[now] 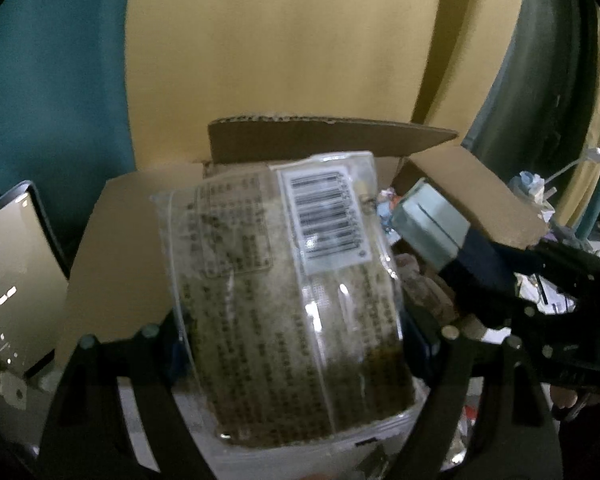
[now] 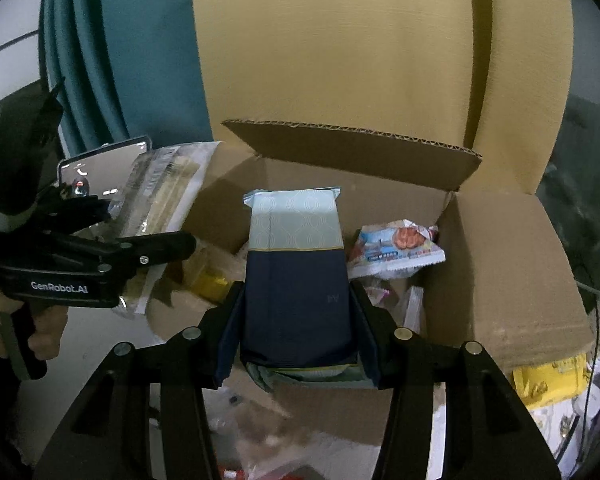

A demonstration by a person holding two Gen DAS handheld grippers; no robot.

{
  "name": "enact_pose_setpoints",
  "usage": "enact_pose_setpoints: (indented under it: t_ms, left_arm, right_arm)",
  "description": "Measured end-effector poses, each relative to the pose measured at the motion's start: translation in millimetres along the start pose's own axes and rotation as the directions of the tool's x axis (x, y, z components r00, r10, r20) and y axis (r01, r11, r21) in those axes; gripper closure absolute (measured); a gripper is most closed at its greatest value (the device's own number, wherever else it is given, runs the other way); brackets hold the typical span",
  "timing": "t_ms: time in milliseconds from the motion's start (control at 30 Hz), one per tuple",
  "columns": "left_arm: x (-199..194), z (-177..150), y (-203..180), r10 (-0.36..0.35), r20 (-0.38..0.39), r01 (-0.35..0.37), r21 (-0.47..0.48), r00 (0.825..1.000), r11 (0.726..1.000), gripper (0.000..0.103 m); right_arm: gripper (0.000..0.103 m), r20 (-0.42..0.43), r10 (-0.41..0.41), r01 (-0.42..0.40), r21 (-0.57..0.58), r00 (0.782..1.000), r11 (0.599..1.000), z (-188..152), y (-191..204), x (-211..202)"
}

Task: Organize snacks
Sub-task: 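Lower both packs into the box and open both grippers, then withdraw both grippers from the box toward the remaining snacks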

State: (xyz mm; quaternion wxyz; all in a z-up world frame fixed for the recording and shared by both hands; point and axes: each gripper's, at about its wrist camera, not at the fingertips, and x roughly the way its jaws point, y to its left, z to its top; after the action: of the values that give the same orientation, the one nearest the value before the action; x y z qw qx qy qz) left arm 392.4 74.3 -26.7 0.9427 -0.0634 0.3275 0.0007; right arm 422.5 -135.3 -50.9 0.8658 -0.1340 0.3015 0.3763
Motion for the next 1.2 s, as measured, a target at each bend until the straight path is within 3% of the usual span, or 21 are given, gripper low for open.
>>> enact_pose_setpoints:
  t_ms: [133,300,533,900,933,1033,1200]
  left_arm:
    - [16,10,1,-0.009,-0.011,0.009,0.013,1.000,1.000,0.019]
    - [30,22,11,-0.019,-0.014,0.018,-0.045,1.000,0.999,0.013]
    - [29,37,25,-0.021,0.036,0.024,-0.097,0.999,0.995,0.009]
    - [6,29,41,0.000,0.068,0.007,-0.104,0.998,0.995,0.009]
    - [3,29,42,0.004,0.073,0.004,-0.104,0.997,0.995,0.009]
    - [-10,27,47,0.016,0.091,-0.006,-0.108,0.996,0.994,0.009]
    - [-29,21,50,0.024,0.111,-0.011,-0.116,0.994,0.993,0.009]
  right_arm:
    - [0.050,-0.001,-0.003,0.003,0.021,1.000,1.000,5,-8,12]
    - [0.050,-0.014,-0.009,0.009,0.043,1.000,0.999,9,-15,27]
    - [0.050,-0.034,-0.025,0.028,0.108,0.999,0.994,19,-29,49]
    - [0.050,-0.010,-0.016,0.017,0.165,1.000,0.986,43,-25,62]
    - [0.049,-0.012,-0.023,0.025,0.162,1.000,0.986,46,-22,62]
    - [0.025,-0.013,-0.020,0.022,0.154,1.000,0.988,49,-14,60]
    - [0.023,-0.020,-0.019,0.021,0.115,1.000,0.993,48,2,49]
